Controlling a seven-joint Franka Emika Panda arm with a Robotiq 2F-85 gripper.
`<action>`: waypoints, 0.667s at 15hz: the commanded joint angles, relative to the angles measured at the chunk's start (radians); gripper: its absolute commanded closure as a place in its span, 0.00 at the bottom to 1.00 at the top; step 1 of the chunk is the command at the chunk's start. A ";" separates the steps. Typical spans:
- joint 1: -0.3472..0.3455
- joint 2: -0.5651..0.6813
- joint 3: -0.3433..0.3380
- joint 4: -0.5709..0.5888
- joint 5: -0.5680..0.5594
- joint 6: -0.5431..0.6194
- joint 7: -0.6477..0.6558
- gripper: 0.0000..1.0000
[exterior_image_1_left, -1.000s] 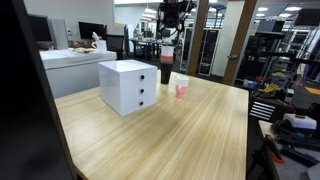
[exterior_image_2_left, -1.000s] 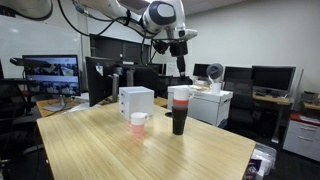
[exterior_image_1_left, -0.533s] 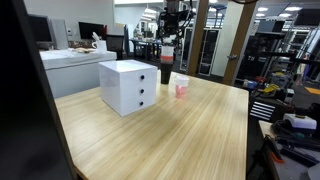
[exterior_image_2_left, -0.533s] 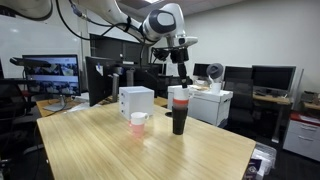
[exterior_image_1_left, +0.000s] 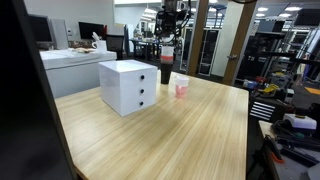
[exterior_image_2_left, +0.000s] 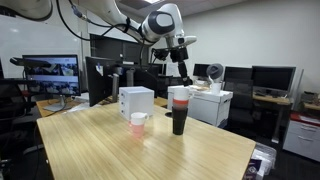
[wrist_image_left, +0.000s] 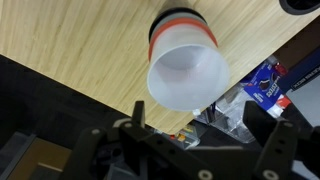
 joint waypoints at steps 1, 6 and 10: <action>0.016 -0.013 -0.004 -0.028 -0.011 0.019 0.017 0.00; -0.007 -0.005 0.039 -0.015 -0.025 -0.017 0.016 0.00; -0.007 -0.004 0.039 -0.018 -0.028 -0.036 0.018 0.00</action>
